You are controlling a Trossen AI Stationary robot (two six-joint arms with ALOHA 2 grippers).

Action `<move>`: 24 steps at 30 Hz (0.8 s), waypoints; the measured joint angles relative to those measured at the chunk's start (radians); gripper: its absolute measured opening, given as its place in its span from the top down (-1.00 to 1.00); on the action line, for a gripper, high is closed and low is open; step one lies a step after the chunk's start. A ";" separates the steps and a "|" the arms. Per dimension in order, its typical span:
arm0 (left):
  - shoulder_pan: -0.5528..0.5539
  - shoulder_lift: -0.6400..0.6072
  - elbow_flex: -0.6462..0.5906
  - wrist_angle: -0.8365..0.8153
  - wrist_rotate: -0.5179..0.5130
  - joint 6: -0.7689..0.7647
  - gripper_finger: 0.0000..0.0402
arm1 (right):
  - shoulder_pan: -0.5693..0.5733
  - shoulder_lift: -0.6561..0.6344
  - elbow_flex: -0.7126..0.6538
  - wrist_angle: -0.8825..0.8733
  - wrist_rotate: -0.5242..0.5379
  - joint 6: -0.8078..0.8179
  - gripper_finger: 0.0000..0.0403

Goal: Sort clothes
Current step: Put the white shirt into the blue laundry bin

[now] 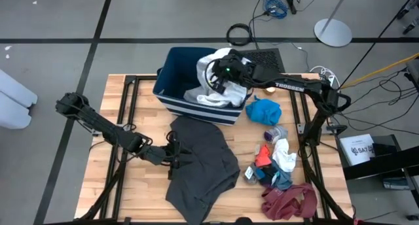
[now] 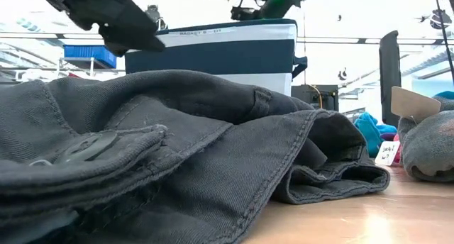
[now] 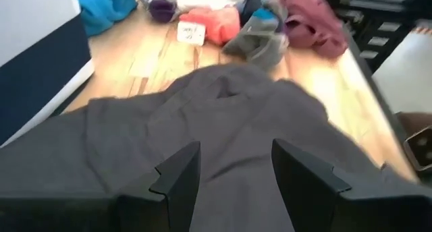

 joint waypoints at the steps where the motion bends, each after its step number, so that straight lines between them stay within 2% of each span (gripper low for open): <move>1: 0.008 0.000 0.000 0.018 0.018 0.008 0.05 | -0.002 0.016 0.000 0.032 -0.002 0.009 0.87; 3: 0.020 0.000 0.000 0.060 0.059 0.042 0.05 | -0.002 0.047 0.000 0.104 -0.031 0.017 0.87; 12: 0.054 0.000 0.001 0.150 0.180 0.162 0.05 | -0.001 0.199 0.000 0.336 -0.331 0.108 0.87; 17: 0.081 0.000 0.001 0.150 0.217 0.178 0.05 | -0.003 0.252 0.000 0.342 -0.338 0.150 0.86; 24: 0.116 0.000 0.001 0.155 0.258 0.179 0.05 | -0.016 0.248 0.000 0.297 -0.338 0.164 0.82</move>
